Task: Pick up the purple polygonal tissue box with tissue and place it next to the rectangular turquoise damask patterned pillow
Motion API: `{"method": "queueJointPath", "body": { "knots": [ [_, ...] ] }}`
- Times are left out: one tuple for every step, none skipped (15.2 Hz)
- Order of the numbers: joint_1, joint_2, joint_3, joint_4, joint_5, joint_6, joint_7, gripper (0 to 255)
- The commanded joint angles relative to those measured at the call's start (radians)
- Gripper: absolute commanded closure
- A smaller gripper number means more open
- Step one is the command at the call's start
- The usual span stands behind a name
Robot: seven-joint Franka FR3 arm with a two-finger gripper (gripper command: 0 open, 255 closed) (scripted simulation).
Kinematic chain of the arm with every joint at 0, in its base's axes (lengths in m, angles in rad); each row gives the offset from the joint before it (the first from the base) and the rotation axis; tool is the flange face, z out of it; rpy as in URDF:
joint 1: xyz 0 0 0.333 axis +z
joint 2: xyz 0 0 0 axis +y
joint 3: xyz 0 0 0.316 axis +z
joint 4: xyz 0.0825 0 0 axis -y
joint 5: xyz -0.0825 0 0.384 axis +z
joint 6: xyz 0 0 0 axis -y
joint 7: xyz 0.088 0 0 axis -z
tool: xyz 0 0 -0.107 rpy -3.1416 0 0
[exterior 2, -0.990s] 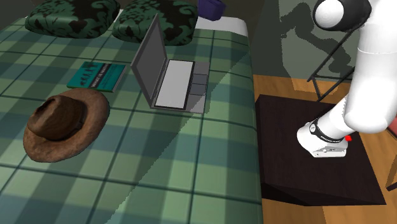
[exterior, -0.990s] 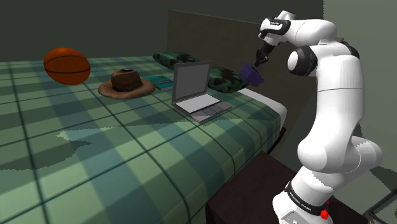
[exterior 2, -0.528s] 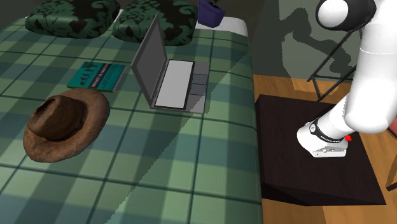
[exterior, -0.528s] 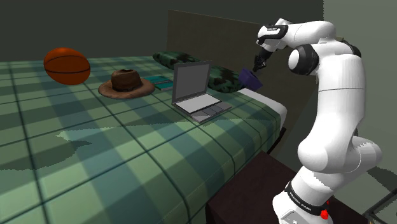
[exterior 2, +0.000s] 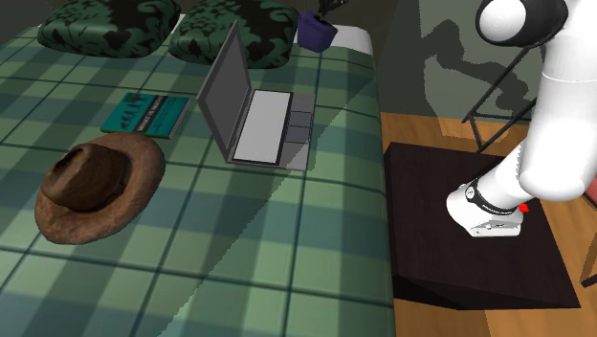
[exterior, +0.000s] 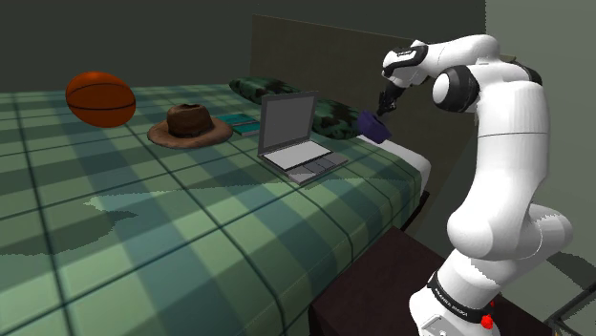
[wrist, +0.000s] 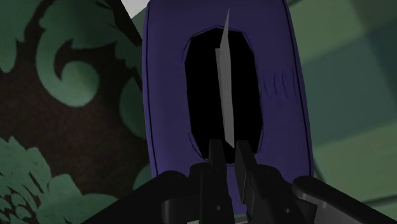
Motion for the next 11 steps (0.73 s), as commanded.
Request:
{"method": "queueJointPath", "body": {
  "knots": [
    [0.001, 0.001, 0.002, -0.02, 0.004, 0.026, -0.006, 255],
    [0.002, 0.003, 0.002, -0.032, 0.005, 0.038, -0.008, 255],
    [0.002, 0.004, 0.004, -0.042, 0.007, 0.05, -0.011, 255],
    [0.003, 0.006, 0.005, -0.053, 0.009, 0.062, -0.014, 255],
    [0.003, 0.008, 0.006, -0.063, 0.011, 0.074, -0.017, 255],
    [0.004, 0.01, 0.007, -0.073, 0.013, 0.086, -0.02, 255],
    [0.004, 0.013, 0.008, -0.082, 0.016, 0.098, -0.022, 255],
    [0.004, 0.016, 0.009, -0.091, 0.018, 0.109, -0.025, 255],
    [0.004, 0.019, 0.011, -0.1, 0.02, 0.121, -0.028, 255],
    [0.004, 0.022, 0.012, -0.108, 0.023, 0.132, -0.031, 255],
    [0.004, 0.025, 0.013, -0.116, 0.025, 0.143, -0.034, 255]
  ]
}}
